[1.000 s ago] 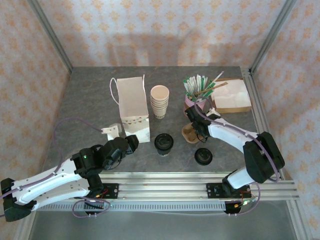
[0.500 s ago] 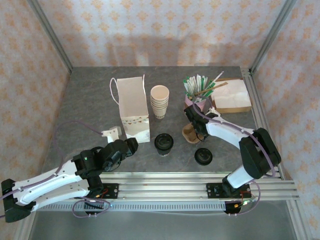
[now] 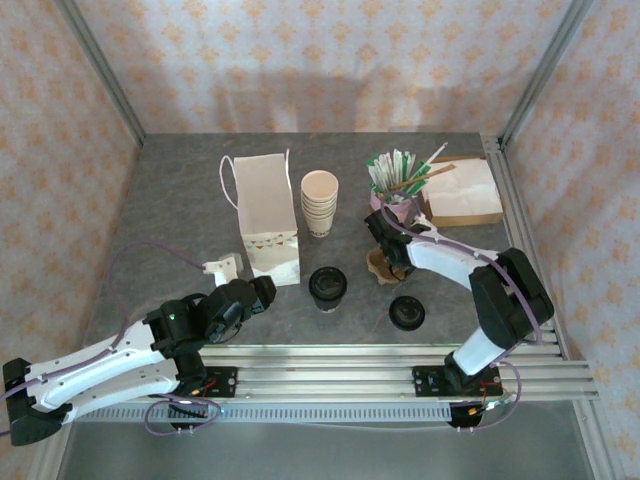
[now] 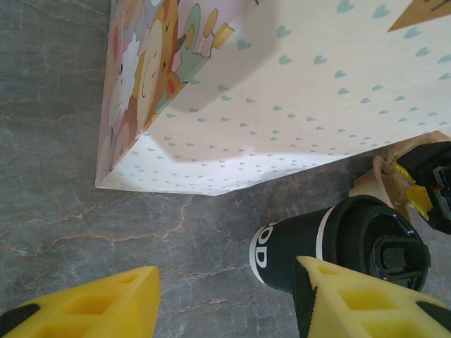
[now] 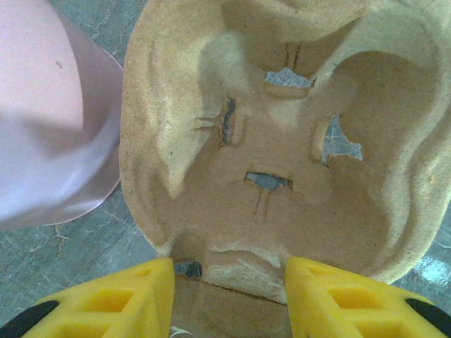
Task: Pack the takeout coffee
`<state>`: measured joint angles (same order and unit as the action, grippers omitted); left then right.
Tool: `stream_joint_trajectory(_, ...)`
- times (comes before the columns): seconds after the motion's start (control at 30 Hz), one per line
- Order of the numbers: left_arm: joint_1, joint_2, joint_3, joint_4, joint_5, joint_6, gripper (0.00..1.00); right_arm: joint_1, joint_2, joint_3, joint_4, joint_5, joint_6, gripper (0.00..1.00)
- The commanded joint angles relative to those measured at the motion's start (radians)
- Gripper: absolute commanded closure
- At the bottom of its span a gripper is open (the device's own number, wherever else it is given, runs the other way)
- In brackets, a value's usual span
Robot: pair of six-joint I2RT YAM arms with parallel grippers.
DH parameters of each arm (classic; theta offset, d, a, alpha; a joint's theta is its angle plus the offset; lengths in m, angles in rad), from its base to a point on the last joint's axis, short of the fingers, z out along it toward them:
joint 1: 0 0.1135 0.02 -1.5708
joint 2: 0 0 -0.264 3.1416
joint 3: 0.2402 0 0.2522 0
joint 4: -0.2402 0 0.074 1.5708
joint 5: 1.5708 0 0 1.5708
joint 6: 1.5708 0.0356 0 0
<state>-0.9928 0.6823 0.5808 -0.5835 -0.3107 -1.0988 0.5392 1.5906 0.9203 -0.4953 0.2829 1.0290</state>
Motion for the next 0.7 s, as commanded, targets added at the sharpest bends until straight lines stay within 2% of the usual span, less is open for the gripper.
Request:
stream_joint_trajectory(0.0,0.008,-0.012,0.013,-0.019,-0.019,-0.001,0.47,-0.006,-0.003,0.022,-0.008,0.000,0.008,0.54)
stream_joint_trajectory(0.37,0.008,-0.010,0.011,-0.009,-0.021,-0.004,0.47,-0.004,-0.102,0.003,-0.052,-0.026,0.042,0.54)
stream_joint_trajectory(0.67,0.008,-0.006,0.016,-0.006,-0.020,-0.003,0.48,-0.004,-0.063,0.054,-0.142,-0.047,0.090,0.54)
